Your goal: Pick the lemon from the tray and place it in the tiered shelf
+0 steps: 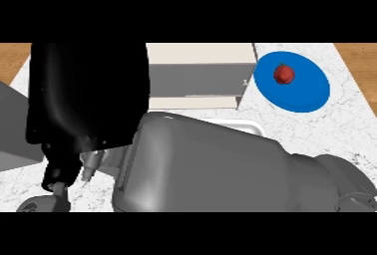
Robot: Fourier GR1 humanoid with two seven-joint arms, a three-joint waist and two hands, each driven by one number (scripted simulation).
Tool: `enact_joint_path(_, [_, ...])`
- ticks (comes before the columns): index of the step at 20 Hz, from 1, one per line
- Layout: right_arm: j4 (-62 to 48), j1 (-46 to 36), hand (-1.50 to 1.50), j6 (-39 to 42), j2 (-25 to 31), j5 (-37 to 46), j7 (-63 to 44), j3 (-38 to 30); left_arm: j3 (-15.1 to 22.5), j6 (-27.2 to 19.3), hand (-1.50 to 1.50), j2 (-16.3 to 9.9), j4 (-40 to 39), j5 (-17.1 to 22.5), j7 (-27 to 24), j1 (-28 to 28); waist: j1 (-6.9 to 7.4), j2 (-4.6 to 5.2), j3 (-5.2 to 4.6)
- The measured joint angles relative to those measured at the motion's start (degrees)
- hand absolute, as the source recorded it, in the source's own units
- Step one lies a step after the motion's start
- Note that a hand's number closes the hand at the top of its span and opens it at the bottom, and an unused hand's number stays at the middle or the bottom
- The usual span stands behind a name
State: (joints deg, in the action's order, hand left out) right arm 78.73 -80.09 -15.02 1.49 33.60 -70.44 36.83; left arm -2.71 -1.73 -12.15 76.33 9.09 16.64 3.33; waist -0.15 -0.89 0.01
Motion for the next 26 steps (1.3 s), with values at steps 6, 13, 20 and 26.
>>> enact_joint_path(6, [-5.1, -5.4, 1.5, 2.8, 1.4, 0.1, 1.8, -9.1, 0.2, 0.2, 0.0, 0.3, 0.1, -0.2, -0.3, 0.0, 0.08, 0.33, 0.03])
enact_joint_path(13, [-13.4, -9.7, 1.5, 5.6, 4.0, -0.8, 5.5, -16.8, 0.3, 0.3, 0.0, 0.5, 1.2, -0.4, 0.0, -0.3, 0.6, 0.67, 0.0])
enact_joint_path(20, [-22.3, -9.6, 1.5, 9.5, 5.1, -2.6, 12.7, -20.4, -0.1, 0.4, 0.0, 0.7, 0.6, -0.3, 0.7, 0.9, 0.85, 0.95, -0.03])
enact_joint_path(26, [-29.1, -8.7, 1.5, 10.0, 5.1, -0.9, 18.1, -21.8, -0.1, 1.0, 0.0, 0.5, 1.3, -0.8, 0.0, -0.1, 1.09, 1.02, 0.01])
